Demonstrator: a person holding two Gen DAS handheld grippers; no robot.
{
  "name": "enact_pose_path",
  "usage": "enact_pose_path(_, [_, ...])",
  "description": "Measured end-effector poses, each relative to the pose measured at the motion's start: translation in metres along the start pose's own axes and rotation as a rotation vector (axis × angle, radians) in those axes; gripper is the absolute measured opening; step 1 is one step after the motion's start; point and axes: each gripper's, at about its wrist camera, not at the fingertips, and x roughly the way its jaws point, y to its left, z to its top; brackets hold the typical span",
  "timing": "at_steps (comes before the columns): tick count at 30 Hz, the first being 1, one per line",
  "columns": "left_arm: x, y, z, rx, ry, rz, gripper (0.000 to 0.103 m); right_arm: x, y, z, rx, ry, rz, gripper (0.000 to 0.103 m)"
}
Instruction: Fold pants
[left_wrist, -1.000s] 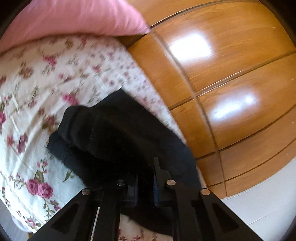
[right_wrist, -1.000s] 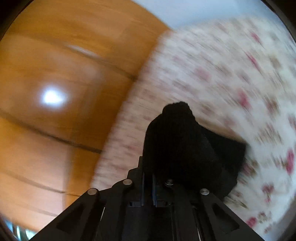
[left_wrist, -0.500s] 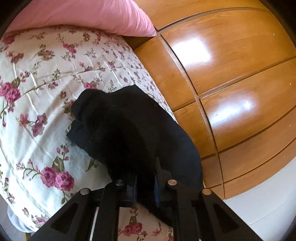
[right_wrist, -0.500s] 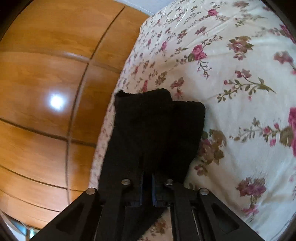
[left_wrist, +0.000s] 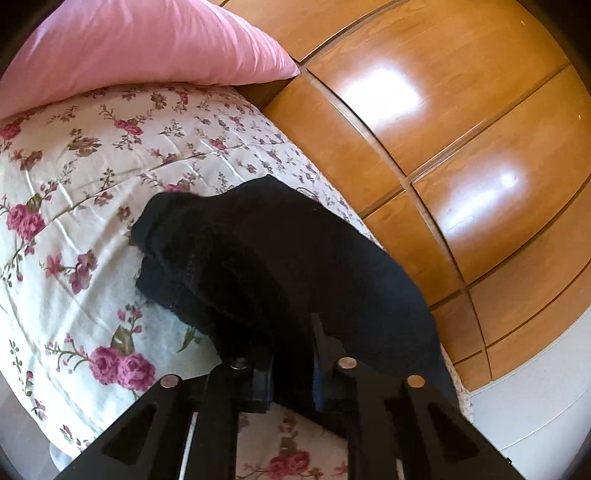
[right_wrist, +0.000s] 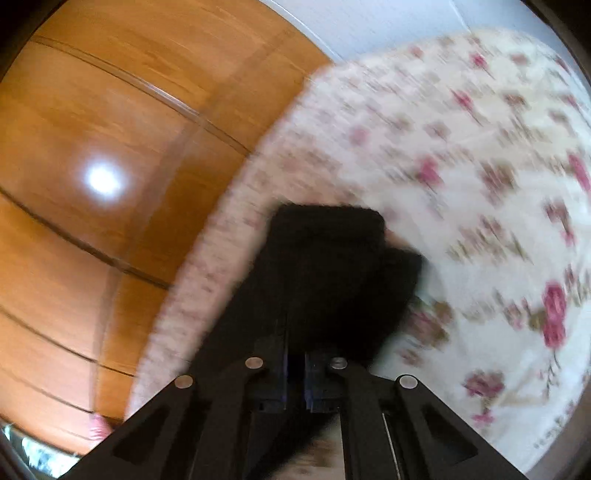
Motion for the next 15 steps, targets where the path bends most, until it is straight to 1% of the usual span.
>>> enact_pose_path(1, [-0.001,0.001,0.0,0.001,0.0,-0.005,0.022,0.006,-0.005,-0.004,0.005,0.017,-0.012,0.006])
enact_pose_path(2, [-0.003,0.002,0.001,0.0,0.002,-0.015,0.026,0.001,-0.006,-0.007,0.004,-0.008,0.004,0.008])
enact_pose_path(3, [-0.009,0.004,0.003,-0.001,0.0,-0.026,0.029,-0.003,-0.004,-0.007,-0.003,-0.016,0.001,0.01])
enact_pose_path(4, [-0.015,0.005,0.005,0.002,-0.016,-0.029,0.03,-0.008,0.002,-0.003,-0.024,-0.029,-0.04,0.013])
enact_pose_path(5, [-0.026,0.008,0.009,0.007,-0.051,-0.008,0.031,-0.016,0.01,-0.002,-0.055,-0.079,-0.093,0.015])
enact_pose_path(6, [-0.033,0.011,0.012,0.007,-0.074,0.01,0.032,-0.023,0.015,-0.002,-0.081,-0.124,-0.127,0.016])
enact_pose_path(7, [-0.04,0.015,0.015,0.001,-0.095,0.022,0.032,-0.034,0.024,-0.003,-0.124,-0.188,-0.165,0.02])
enact_pose_path(8, [-0.046,0.02,0.018,-0.008,-0.117,0.044,0.035,-0.043,0.035,-0.005,-0.177,-0.236,-0.187,0.021])
enact_pose_path(9, [-0.051,0.025,0.022,-0.016,-0.134,0.079,0.036,-0.05,0.048,-0.009,-0.236,-0.271,-0.191,0.022])
enact_pose_path(10, [-0.054,0.029,0.025,-0.024,-0.145,0.1,0.036,-0.054,0.054,-0.012,-0.27,-0.286,-0.185,0.022])
enact_pose_path(12, [-0.061,0.035,0.029,-0.045,-0.171,0.137,0.036,-0.056,0.081,-0.026,-0.371,-0.303,-0.144,0.025])
enact_pose_path(13, [-0.064,0.034,0.029,-0.044,-0.185,0.169,0.036,-0.053,0.098,-0.037,-0.428,-0.274,-0.097,0.032])
enact_pose_path(14, [-0.068,0.028,0.029,-0.023,-0.214,0.206,0.035,-0.047,0.11,-0.045,-0.464,-0.233,-0.049,0.045])
enact_pose_path(15, [-0.07,0.02,0.029,0.002,-0.238,0.212,0.035,-0.038,0.121,-0.054,-0.494,-0.185,0.005,0.05])
